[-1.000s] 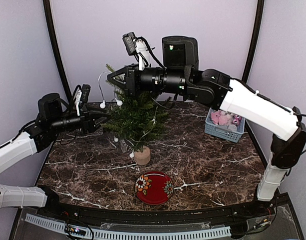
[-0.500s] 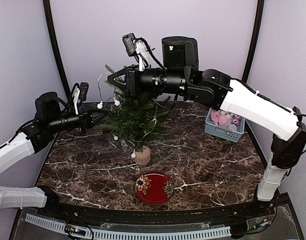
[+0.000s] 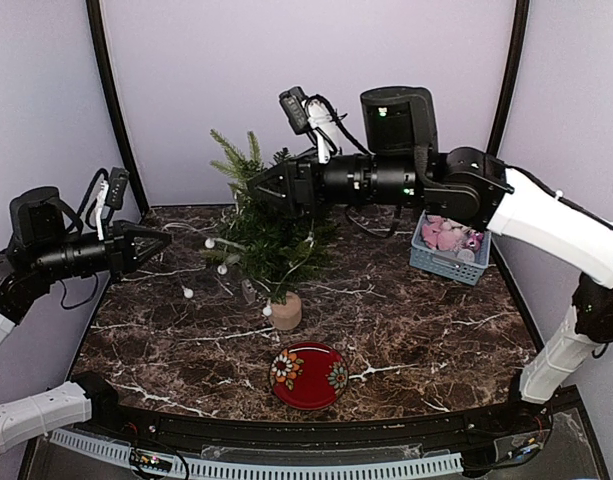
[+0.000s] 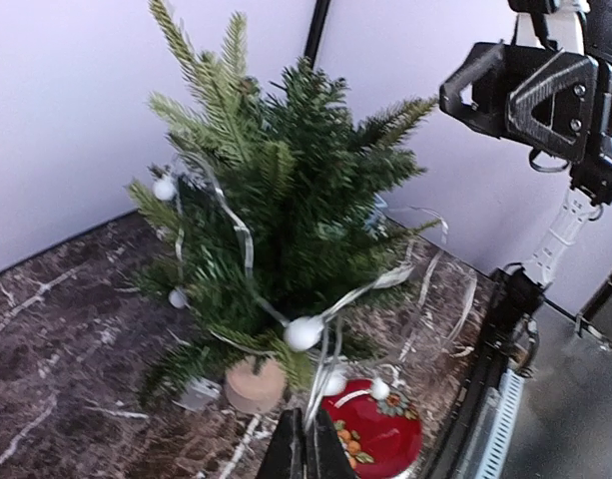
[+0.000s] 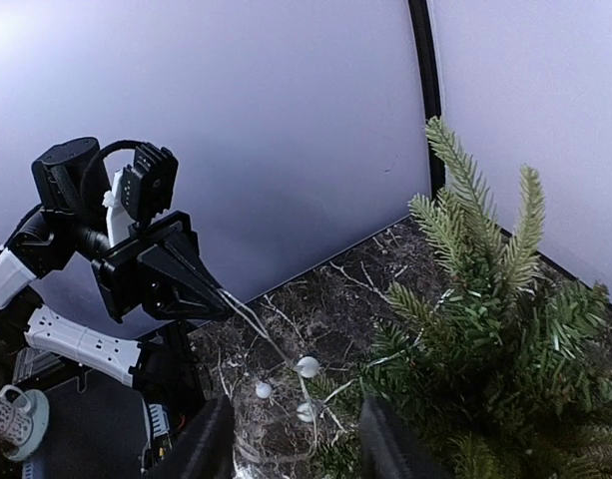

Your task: Decorate the small christmas tree

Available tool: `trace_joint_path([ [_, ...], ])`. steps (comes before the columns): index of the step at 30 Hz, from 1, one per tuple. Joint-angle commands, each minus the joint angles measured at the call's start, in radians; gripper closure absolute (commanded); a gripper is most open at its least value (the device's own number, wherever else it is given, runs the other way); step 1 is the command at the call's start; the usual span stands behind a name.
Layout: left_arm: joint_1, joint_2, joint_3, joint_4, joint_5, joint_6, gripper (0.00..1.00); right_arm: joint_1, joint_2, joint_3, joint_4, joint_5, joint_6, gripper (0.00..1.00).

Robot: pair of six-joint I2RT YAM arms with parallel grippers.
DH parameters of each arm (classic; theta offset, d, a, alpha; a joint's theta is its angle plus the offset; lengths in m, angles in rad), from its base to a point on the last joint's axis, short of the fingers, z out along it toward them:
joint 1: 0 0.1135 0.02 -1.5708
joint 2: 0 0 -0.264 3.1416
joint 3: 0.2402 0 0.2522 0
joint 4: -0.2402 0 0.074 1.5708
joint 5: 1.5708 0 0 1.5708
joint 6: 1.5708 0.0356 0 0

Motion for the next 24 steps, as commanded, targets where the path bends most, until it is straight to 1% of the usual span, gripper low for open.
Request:
trace_joint_path([
  [1, -0.003, 0.003, 0.070, -0.218, 0.259, -0.083, 1.00, 0.004, -0.113, -0.076, 0.021, 0.038, 0.012, 0.41],
  [3, -0.005, -0.002, 0.086, -0.203, 0.345, -0.137, 1.00, 0.004, -0.150, -0.118, 0.019, 0.048, 0.019, 0.32],
  [4, -0.006, -0.004, 0.090, -0.180, 0.365, -0.156, 1.00, 0.005, -0.171, -0.147, 0.029, 0.032, 0.021, 0.29],
  [6, -0.010, -0.009, 0.100, -0.124, 0.410, -0.211, 1.00, 0.011, -0.214, -0.219, 0.076, -0.031, 0.012, 0.28],
  [9, -0.023, 0.004, 0.103, -0.018, 0.429, -0.306, 1.00, 0.039, -0.270, -0.351, 0.207, -0.144, 0.019, 0.30],
  [10, -0.039, 0.009, 0.100, 0.039, 0.421, -0.339, 1.00, 0.057, -0.281, -0.389, 0.251, -0.162, 0.029, 0.30],
  [12, -0.078, 0.034, 0.106, 0.101, 0.380, -0.360, 1.00, 0.098, -0.286, -0.445, 0.327, -0.166, 0.048, 0.31],
  [14, -0.130, 0.075, 0.128, 0.130, 0.323, -0.363, 1.00, 0.143, -0.271, -0.480, 0.390, -0.131, 0.062, 0.35],
  [16, -0.199, 0.127, 0.153, 0.164, 0.238, -0.367, 1.00, 0.192, -0.248, -0.491, 0.423, -0.076, 0.054, 0.37],
  [19, -0.327, 0.214, 0.184, 0.222, 0.174, -0.376, 1.00, 0.238, -0.218, -0.500, 0.461, 0.029, 0.063, 0.38],
  [20, -0.346, 0.242, 0.196, 0.249, 0.148, -0.383, 1.00, 0.241, -0.211, -0.509, 0.473, 0.066, 0.074, 0.38],
  [22, -0.393, 0.275, 0.204, 0.293, 0.119, -0.404, 1.00, 0.243, -0.200, -0.530, 0.494, 0.121, 0.090, 0.34],
  [24, -0.430, 0.300, 0.201, 0.330, 0.098, -0.418, 1.00, 0.245, -0.190, -0.548, 0.508, 0.145, 0.093, 0.31],
])
